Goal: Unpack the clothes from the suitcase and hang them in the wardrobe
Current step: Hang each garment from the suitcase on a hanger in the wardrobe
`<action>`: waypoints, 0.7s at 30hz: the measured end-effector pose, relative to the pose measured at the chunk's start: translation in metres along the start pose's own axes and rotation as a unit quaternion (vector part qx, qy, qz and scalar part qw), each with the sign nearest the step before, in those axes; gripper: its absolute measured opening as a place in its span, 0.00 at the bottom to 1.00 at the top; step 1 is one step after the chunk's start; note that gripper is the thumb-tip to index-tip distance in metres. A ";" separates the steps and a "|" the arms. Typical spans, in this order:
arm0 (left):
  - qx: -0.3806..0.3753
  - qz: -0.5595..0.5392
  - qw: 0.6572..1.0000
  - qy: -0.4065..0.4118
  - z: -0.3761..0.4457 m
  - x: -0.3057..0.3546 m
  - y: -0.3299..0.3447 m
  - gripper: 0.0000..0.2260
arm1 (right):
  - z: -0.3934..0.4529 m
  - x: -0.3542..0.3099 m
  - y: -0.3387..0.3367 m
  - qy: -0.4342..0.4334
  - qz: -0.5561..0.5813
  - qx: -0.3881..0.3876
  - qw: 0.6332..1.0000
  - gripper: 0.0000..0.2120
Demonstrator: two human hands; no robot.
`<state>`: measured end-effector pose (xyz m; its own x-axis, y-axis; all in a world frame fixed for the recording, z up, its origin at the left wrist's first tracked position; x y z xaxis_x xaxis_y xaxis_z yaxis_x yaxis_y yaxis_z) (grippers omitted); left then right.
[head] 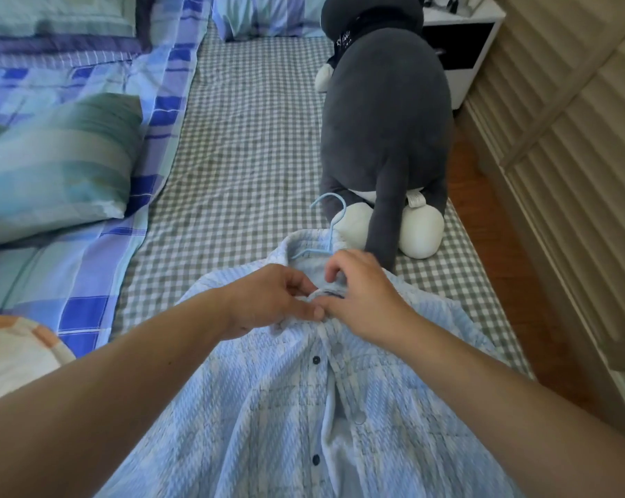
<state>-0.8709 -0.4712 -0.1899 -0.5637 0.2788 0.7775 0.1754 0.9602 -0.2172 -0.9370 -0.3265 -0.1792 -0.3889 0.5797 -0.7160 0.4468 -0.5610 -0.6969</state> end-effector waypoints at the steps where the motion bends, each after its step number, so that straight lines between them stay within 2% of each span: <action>1: 0.006 -0.008 1.000 0.008 -0.002 0.000 0.002 0.12 | -0.002 0.008 -0.001 0.035 0.007 0.021 0.999 0.20; 4: 0.041 -0.014 0.999 0.026 -0.005 0.000 0.006 0.10 | -0.006 0.020 0.003 0.108 0.057 0.031 0.992 0.22; 8: 0.097 -0.033 0.995 0.004 -0.003 -0.006 0.008 0.06 | -0.022 0.025 0.017 0.113 0.170 0.027 0.978 0.08; 10: 0.100 -0.034 0.994 -0.009 -0.001 -0.007 0.011 0.05 | -0.035 0.032 0.022 0.131 0.192 0.027 0.972 0.08; 12: 0.087 -0.025 0.996 -0.012 0.002 -0.006 0.015 0.05 | -0.045 0.036 0.023 0.135 0.184 0.050 0.972 0.12; 15: 0.095 -0.011 0.995 -0.016 0.004 -0.005 0.015 0.13 | -0.047 0.032 0.023 0.096 0.128 0.090 0.983 0.12; 21: 0.118 0.009 0.992 -0.046 0.008 -0.005 0.007 0.14 | -0.047 0.022 0.031 0.094 0.106 0.085 0.986 0.13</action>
<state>-0.8732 -0.4658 -0.1996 -0.6353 0.2852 0.7177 -0.0017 0.9288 -0.3705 -0.8935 -0.3033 -0.2152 -0.1379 0.5287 -0.8376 0.3552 -0.7630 -0.5401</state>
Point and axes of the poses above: each hand's wrist, its own z-axis towards the middle knuckle, its own y-axis out of the palm, x = y × z, the point moved 5 cm from there along z, towards the middle knuckle, and after that the axes turned 4 degrees about x, right-handed, at the moved point
